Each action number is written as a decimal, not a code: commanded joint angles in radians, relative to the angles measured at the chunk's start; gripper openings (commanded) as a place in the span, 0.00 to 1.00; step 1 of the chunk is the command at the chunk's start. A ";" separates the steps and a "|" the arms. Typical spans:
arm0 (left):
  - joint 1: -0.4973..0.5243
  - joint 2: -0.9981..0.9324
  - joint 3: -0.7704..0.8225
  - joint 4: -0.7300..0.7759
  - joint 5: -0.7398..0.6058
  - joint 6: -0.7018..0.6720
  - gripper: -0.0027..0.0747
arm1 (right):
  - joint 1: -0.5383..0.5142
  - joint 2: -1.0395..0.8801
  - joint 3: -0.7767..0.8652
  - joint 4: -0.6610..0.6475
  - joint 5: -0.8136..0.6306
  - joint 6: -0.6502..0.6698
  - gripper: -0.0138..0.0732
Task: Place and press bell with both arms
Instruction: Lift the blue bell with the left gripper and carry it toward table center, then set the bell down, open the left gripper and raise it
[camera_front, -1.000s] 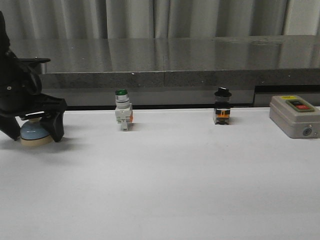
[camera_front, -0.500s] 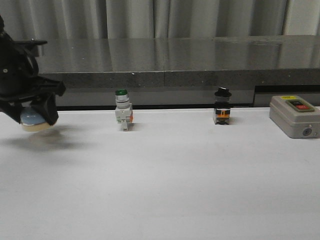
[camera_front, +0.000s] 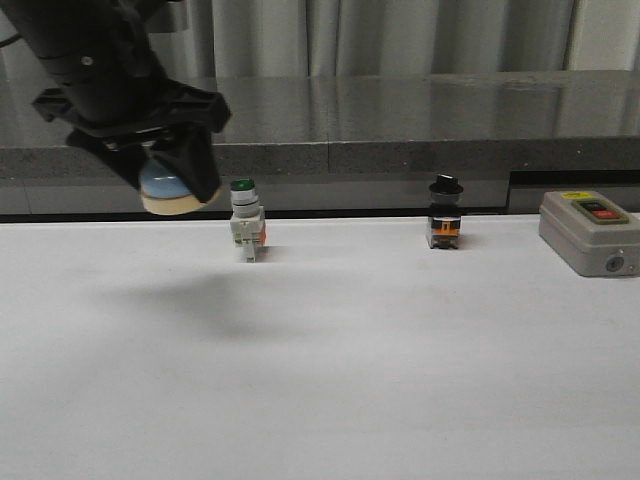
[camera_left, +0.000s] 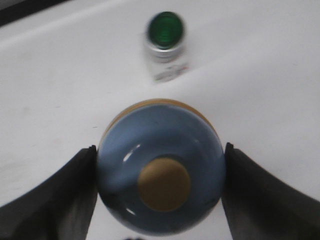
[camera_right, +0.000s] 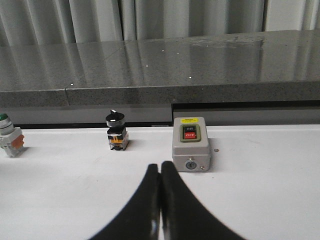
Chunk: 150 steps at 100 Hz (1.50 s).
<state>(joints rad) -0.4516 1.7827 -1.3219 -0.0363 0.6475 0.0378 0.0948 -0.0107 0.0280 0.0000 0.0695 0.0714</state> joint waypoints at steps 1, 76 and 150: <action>-0.063 -0.040 -0.026 -0.012 -0.055 -0.003 0.21 | -0.006 -0.019 -0.015 0.000 -0.087 -0.002 0.09; -0.270 0.165 -0.026 -0.017 -0.118 -0.003 0.27 | -0.006 -0.019 -0.015 0.000 -0.087 -0.002 0.09; -0.270 0.165 -0.026 -0.032 -0.094 -0.001 0.84 | -0.006 -0.019 -0.015 0.000 -0.087 -0.002 0.09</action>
<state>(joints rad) -0.7130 2.0063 -1.3219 -0.0546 0.5686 0.0378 0.0948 -0.0107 0.0280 0.0000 0.0695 0.0714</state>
